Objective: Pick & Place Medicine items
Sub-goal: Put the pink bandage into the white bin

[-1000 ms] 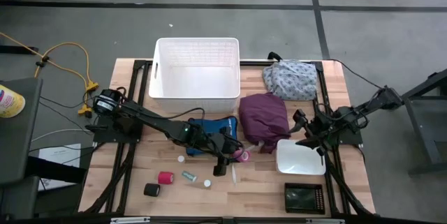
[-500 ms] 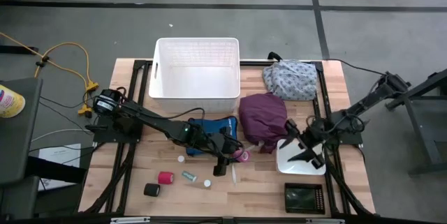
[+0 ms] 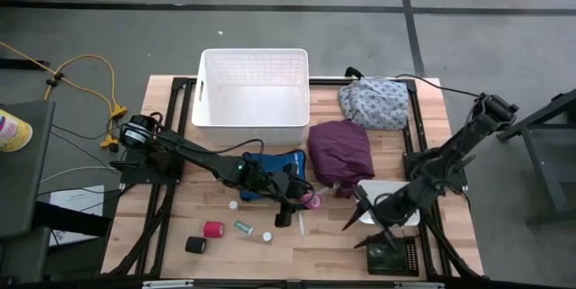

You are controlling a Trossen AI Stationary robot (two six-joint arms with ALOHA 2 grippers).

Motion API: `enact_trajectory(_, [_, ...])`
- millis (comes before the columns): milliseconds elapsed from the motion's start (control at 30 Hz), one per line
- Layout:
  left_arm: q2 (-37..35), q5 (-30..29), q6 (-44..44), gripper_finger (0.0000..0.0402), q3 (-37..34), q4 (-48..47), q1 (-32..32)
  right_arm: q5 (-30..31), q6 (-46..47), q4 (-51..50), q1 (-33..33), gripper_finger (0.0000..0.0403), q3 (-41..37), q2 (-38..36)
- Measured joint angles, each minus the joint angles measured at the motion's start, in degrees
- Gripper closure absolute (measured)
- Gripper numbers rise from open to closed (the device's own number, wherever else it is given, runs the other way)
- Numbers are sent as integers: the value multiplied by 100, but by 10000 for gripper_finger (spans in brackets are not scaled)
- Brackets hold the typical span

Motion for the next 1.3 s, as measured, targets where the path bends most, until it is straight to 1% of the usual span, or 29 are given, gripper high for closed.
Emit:
enact_trajectory(133, [0, 0, 0, 235, 0, -2, 0, 439, -29, -12, 189, 192, 279, 383])
enact_trajectory(367, [0, 0, -2, 235, 0, -7, 0, 2018, 119, -91, 360, 192, 407, 860])
enact_trajectory(467, [0, 0, -2, 235, 0, -6, 1, 2416, 285, -428, 338, 192, 408, 979])
enact_trajectory(533, [0, 0, -2, 235, 0, -4, 0, 2504, 328, -596, 256, 192, 408, 1054])
enact_trajectory(667, [0, 0, -2, 235, 0, -4, 0, 2658, 278, -625, 96, 192, 408, 1156])
enact_trajectory(867, [0, 0, -2, 235, 0, -4, 0, 2628, 322, -899, -154, 192, 408, 1164])
enact_trajectory(1033, [0, -24, -5, 235, 0, 0, 0, 2614, 321, -911, -241, 192, 408, 1164])
enact_trajectory(1167, [0, -48, -228, 235, 0, 9, 5, 2611, 296, -974, -324, 192, 408, 1164])
enact_trajectory(1300, [0, -57, -251, 235, 0, 70, 22, 2612, 319, -1171, -414, 192, 408, 1164])
